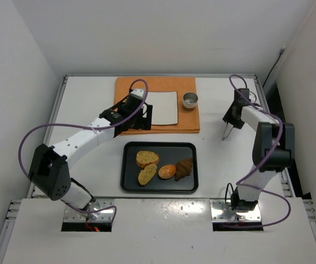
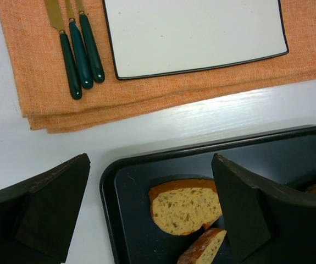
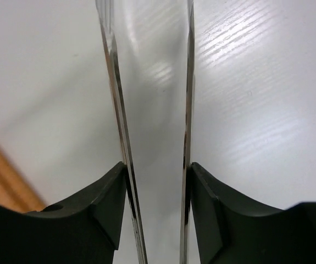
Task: Place the bread
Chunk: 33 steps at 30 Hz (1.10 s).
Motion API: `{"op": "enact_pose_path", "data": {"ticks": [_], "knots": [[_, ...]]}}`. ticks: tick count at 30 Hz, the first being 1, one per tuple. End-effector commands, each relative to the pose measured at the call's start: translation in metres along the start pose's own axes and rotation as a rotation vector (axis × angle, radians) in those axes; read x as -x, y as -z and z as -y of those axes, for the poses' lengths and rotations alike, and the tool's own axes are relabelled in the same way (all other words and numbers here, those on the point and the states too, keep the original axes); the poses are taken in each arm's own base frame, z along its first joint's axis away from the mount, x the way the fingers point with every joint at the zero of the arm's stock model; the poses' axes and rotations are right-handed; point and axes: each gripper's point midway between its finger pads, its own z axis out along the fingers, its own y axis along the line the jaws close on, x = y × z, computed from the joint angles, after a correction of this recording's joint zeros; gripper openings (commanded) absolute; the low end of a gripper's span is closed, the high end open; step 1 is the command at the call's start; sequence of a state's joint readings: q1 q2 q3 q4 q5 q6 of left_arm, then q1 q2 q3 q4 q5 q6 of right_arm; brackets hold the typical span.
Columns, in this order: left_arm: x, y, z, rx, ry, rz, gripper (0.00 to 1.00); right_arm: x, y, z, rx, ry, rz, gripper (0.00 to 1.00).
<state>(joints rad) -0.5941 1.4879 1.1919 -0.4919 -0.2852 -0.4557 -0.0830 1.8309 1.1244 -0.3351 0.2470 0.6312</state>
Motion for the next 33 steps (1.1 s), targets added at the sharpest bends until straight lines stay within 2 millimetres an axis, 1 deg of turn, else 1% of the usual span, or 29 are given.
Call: {"op": "enact_pose_path", "data": {"ticks": [1, 2, 3, 4, 5, 6, 8, 9, 10, 11, 12, 13, 14, 15, 16, 17, 18, 19, 20, 21, 22, 23, 24, 25, 27, 28, 31, 32, 33], "knots": [[0.028, 0.014, -0.004, -0.004, 0.021, 0.076, 0.99, 0.026, 0.061, -0.015, 0.126, -0.026, 0.093, 0.47], [0.034, 0.018, -0.003, -0.010, 0.026, 0.092, 0.99, 0.025, 0.071, -0.014, 0.139, -0.017, 0.100, 0.47], [0.034, 0.018, -0.003, -0.010, 0.026, 0.092, 0.99, 0.026, 0.095, -0.016, 0.180, -0.014, 0.120, 0.47], [0.034, 0.018, -0.004, -0.010, 0.017, 0.092, 0.99, 0.020, 0.103, -0.015, 0.198, -0.012, 0.110, 0.47], [0.038, 0.020, -0.003, -0.013, 0.020, 0.101, 0.99, 0.018, 0.115, -0.016, 0.226, -0.002, 0.110, 0.47], [0.038, 0.019, -0.005, -0.015, 0.025, 0.098, 0.99, 0.012, 0.132, -0.013, 0.250, -0.001, 0.106, 0.47], [0.040, 0.022, -0.003, -0.028, 0.027, 0.103, 0.99, 0.000, 0.150, -0.015, 0.299, 0.012, 0.080, 0.47], [0.045, 0.023, -0.006, -0.025, 0.036, 0.114, 0.99, -0.020, 0.155, -0.016, 0.337, 0.022, 0.023, 0.47], [0.045, 0.023, -0.006, -0.024, 0.027, 0.114, 0.99, -0.027, 0.174, -0.022, 0.397, 0.042, 0.030, 0.47], [0.050, 0.025, -0.008, -0.012, 0.030, 0.129, 0.99, -0.038, 0.185, -0.027, 0.449, 0.064, 0.007, 0.47], [0.049, 0.024, -0.012, -0.002, 0.034, 0.121, 0.99, -0.050, 0.190, -0.026, 0.466, 0.077, -0.014, 0.46], [0.053, 0.026, -0.019, 0.016, 0.046, 0.134, 0.99, -0.067, 0.199, -0.027, 0.492, 0.112, -0.051, 0.46], [0.058, 0.028, -0.018, 0.013, 0.048, 0.144, 0.99, -0.073, 0.213, -0.025, 0.522, 0.123, -0.034, 0.46], [0.057, 0.027, -0.026, 0.029, 0.057, 0.137, 0.99, -0.088, 0.218, -0.018, 0.516, 0.148, -0.074, 0.46], [0.058, 0.027, -0.030, 0.038, 0.064, 0.138, 0.99, -0.098, 0.226, -0.019, 0.541, 0.181, -0.093, 0.46], [0.063, 0.028, -0.029, 0.035, 0.067, 0.148, 0.99, -0.105, 0.235, -0.018, 0.563, 0.191, -0.102, 0.46], [0.062, 0.028, -0.034, 0.046, 0.072, 0.141, 0.99, -0.118, 0.244, -0.016, 0.587, 0.216, -0.156, 0.46], [0.066, 0.030, -0.033, 0.043, 0.074, 0.150, 0.99, -0.129, 0.249, -0.016, 0.605, 0.251, -0.193, 0.46], [0.064, 0.027, -0.034, 0.046, 0.063, 0.142, 0.99, -0.130, 0.258, -0.018, 0.622, 0.272, -0.203, 0.46], [0.065, 0.026, -0.038, 0.055, 0.069, 0.142, 0.99, -0.137, 0.265, -0.020, 0.646, 0.285, -0.233, 0.46], [0.068, 0.024, -0.041, 0.061, 0.076, 0.145, 0.99, -0.143, 0.270, -0.019, 0.650, 0.319, -0.253, 0.46], [0.066, 0.021, -0.041, 0.065, 0.073, 0.135, 0.99, -0.148, 0.273, -0.019, 0.657, 0.331, -0.272, 0.46], [0.064, 0.018, -0.041, 0.067, 0.071, 0.126, 0.99, -0.150, 0.280, -0.019, 0.667, 0.359, -0.275, 0.46], [0.068, 0.019, -0.043, 0.072, 0.079, 0.135, 0.99, -0.150, 0.283, -0.018, 0.664, 0.360, -0.279, 0.46], [0.066, 0.016, -0.041, 0.065, 0.085, 0.125, 0.99, -0.162, 0.291, -0.027, 0.710, 0.410, -0.326, 0.46], [0.066, 0.016, -0.041, 0.065, 0.094, 0.125, 0.99, -0.164, 0.294, -0.031, 0.733, 0.425, -0.326, 0.45], [0.065, 0.015, -0.038, 0.047, 0.094, 0.119, 0.99, -0.175, 0.297, -0.047, 0.768, 0.489, -0.363, 0.44], [0.065, 0.015, -0.038, 0.046, 0.104, 0.120, 0.99, -0.176, 0.298, -0.052, 0.773, 0.508, -0.358, 0.44], [0.063, 0.016, -0.038, 0.049, 0.102, 0.111, 0.99, -0.173, 0.301, -0.062, 0.798, 0.517, -0.343, 0.44]]}}
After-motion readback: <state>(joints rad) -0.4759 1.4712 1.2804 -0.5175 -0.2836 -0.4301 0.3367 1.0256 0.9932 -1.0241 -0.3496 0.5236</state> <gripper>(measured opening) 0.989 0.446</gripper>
